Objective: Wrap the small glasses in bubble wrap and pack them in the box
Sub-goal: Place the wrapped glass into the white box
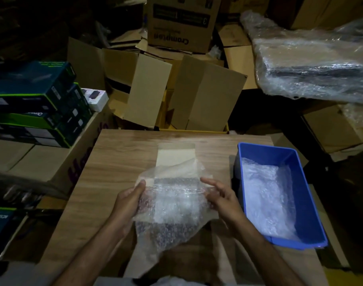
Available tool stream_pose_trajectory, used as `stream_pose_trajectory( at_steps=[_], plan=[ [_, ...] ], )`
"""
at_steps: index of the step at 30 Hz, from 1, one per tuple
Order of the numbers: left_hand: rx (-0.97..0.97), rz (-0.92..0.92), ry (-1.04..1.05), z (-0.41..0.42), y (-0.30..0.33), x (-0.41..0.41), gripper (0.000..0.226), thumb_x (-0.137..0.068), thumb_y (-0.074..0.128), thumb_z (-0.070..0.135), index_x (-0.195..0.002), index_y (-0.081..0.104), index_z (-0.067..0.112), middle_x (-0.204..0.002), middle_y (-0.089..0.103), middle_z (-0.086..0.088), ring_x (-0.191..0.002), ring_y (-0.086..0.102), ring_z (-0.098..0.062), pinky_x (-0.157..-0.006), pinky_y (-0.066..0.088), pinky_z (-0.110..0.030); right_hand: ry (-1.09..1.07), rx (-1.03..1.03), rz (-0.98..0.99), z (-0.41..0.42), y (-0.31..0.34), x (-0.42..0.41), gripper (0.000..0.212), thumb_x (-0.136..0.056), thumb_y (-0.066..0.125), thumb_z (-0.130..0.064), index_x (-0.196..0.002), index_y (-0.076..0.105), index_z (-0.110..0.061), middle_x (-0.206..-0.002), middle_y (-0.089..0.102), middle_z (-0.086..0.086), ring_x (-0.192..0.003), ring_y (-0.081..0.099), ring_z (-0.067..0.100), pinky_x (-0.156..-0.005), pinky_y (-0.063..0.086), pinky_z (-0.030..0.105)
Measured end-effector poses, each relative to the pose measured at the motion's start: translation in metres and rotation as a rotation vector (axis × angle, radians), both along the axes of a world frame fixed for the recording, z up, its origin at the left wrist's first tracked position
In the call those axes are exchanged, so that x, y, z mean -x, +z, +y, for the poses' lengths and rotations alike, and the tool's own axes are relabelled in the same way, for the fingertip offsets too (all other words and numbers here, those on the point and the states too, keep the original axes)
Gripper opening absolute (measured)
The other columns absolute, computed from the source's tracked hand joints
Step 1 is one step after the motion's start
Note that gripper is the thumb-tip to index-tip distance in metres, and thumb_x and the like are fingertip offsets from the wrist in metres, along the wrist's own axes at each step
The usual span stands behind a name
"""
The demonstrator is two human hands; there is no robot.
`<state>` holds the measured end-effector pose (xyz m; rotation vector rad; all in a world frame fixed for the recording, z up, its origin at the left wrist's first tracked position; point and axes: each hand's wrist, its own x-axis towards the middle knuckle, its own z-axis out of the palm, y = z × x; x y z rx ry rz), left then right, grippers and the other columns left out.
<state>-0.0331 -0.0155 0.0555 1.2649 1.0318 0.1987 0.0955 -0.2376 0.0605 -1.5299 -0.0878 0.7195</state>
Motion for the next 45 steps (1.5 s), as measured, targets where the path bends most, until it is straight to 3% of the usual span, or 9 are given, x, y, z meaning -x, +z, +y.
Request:
stream_pose_trajectory(
  at_steps=[5,12,15,19,24,29,37,41,45],
  plan=[
    [-0.103,0.024,-0.117,0.006,-0.011,0.005,0.033,-0.100,0.063,0.026,-0.132,0.057,0.025,-0.130,0.064,-0.005,-0.110,0.068,-0.027,-0.083,0.060,-0.039,0.007,0.075,-0.059,-0.006,-0.010,-0.003,0.036,-0.085,0.074,0.005,-0.114,0.075,-0.016,-0.102,0.077,0.005,-0.079,0.072,0.006,-0.069,0.056,0.016],
    [-0.006,-0.139,-0.419,0.018,0.003,0.012,0.045,-0.087,0.076,0.012,-0.129,0.068,0.028,-0.119,0.073,-0.003,-0.109,0.071,-0.017,-0.090,0.060,-0.034,0.178,0.311,-0.298,-0.011,-0.019,-0.012,0.057,-0.072,0.091,-0.010,-0.125,0.071,-0.017,-0.104,0.076,-0.005,-0.088,0.072,0.004,-0.086,0.062,0.029],
    [-0.272,0.026,-0.636,0.019,0.003,0.010,0.062,-0.069,0.092,0.015,-0.125,0.070,0.029,-0.121,0.072,0.008,-0.108,0.070,-0.007,-0.089,0.060,-0.032,0.268,0.455,-0.480,-0.009,-0.012,-0.016,0.052,-0.075,0.089,-0.018,-0.124,0.071,-0.020,-0.113,0.069,-0.011,-0.096,0.069,0.004,-0.083,0.056,0.014],
    [-0.790,0.094,-0.614,0.020,-0.005,0.002,0.015,-0.076,0.086,0.037,-0.085,0.076,0.029,-0.097,0.068,0.011,-0.086,0.065,-0.002,-0.072,0.055,-0.029,0.387,0.602,-0.735,-0.012,-0.008,-0.026,0.012,-0.083,0.075,-0.039,-0.079,0.073,-0.028,-0.088,0.067,-0.003,-0.084,0.063,0.010,-0.075,0.050,0.028],
    [-0.451,-0.021,-0.789,0.037,0.002,0.007,0.027,-0.084,0.079,0.044,-0.092,0.078,0.019,-0.110,0.072,-0.002,-0.101,0.070,-0.019,-0.087,0.059,-0.048,0.429,0.250,-0.274,-0.024,0.016,-0.037,0.020,-0.095,0.071,-0.029,-0.106,0.073,-0.013,-0.108,0.072,0.001,-0.101,0.069,0.010,-0.088,0.055,0.023],
    [-0.125,-0.004,-1.230,0.036,0.042,0.004,0.030,-0.086,0.081,0.021,-0.113,0.071,0.011,-0.103,0.075,-0.013,-0.091,0.071,-0.023,-0.082,0.059,-0.044,0.366,-0.008,-0.031,-0.007,0.040,-0.028,0.020,-0.097,0.066,-0.020,-0.107,0.072,-0.003,-0.101,0.076,0.018,-0.087,0.073,0.022,-0.069,0.059,0.027],
    [-0.093,-0.199,-0.667,-0.013,0.038,-0.026,0.022,-0.097,0.062,0.009,-0.119,0.063,0.005,-0.097,0.079,-0.010,-0.078,0.072,-0.014,-0.066,0.055,-0.019,0.113,-0.597,0.695,0.005,0.022,-0.005,0.073,-0.092,0.047,-0.067,-0.122,0.073,-0.006,-0.134,0.064,0.023,-0.123,0.063,0.037,-0.109,0.043,0.052],
    [-0.095,-0.184,-0.390,-0.023,0.019,-0.013,0.037,-0.094,0.067,0.006,-0.125,0.050,0.010,-0.103,0.077,-0.017,-0.082,0.075,-0.021,-0.064,0.060,-0.027,0.165,-0.353,0.533,0.004,-0.001,0.018,0.038,-0.090,0.071,-0.029,-0.123,0.068,-0.012,-0.123,0.070,0.019,-0.104,0.073,0.034,-0.081,0.061,0.042],
    [-0.093,-0.250,-0.355,-0.026,0.011,-0.005,0.069,-0.092,0.068,-0.001,-0.142,0.041,0.039,-0.117,0.073,0.000,-0.104,0.073,-0.015,-0.080,0.063,-0.035,-0.007,-0.149,0.178,0.013,-0.014,0.016,0.071,-0.085,0.076,0.000,-0.144,0.041,-0.019,-0.120,0.071,0.017,-0.105,0.073,0.032,-0.078,0.063,0.039]
  ],
)
